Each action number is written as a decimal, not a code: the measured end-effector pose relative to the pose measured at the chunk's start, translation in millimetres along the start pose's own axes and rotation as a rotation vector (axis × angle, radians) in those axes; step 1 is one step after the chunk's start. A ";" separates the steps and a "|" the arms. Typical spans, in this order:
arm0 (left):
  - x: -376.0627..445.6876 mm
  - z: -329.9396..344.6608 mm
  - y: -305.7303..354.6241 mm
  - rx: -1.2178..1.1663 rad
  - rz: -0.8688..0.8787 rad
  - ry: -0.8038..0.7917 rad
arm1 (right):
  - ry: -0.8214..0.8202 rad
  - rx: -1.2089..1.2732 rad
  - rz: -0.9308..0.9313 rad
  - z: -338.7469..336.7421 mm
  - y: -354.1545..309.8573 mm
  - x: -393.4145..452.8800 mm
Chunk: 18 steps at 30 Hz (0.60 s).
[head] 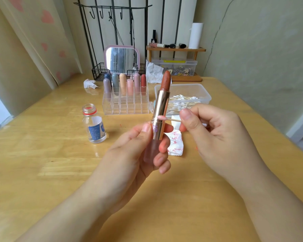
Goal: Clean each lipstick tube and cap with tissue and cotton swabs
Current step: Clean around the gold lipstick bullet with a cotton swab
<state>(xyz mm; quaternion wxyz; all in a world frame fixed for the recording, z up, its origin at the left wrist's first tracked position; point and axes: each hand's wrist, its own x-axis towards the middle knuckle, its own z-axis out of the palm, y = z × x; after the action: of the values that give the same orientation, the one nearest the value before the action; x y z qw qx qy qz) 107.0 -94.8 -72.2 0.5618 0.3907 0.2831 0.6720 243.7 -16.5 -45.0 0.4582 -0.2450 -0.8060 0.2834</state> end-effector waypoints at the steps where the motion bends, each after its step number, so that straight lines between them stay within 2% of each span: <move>1: 0.2 -0.9 0.0 -0.015 -0.008 -0.006 | -0.001 -0.008 -0.005 0.6 -0.4 -0.4; 6: -3.1 -0.9 2.6 0.015 0.006 -0.032 | 0.022 -0.010 0.052 -2.6 2.2 0.4; 12: -4.1 0.2 1.9 0.041 0.008 -0.028 | 0.011 -0.023 -0.008 3.3 -2.0 -0.5; 18: -0.8 -3.1 1.5 0.016 0.021 -0.041 | -0.017 0.048 0.056 -5.3 -1.5 2.0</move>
<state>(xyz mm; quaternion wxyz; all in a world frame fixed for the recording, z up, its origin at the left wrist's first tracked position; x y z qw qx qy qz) 103.6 -95.7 -72.8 0.5573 0.4117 0.2727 0.6675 247.3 -15.0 -40.6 0.4492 -0.2540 -0.7956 0.3174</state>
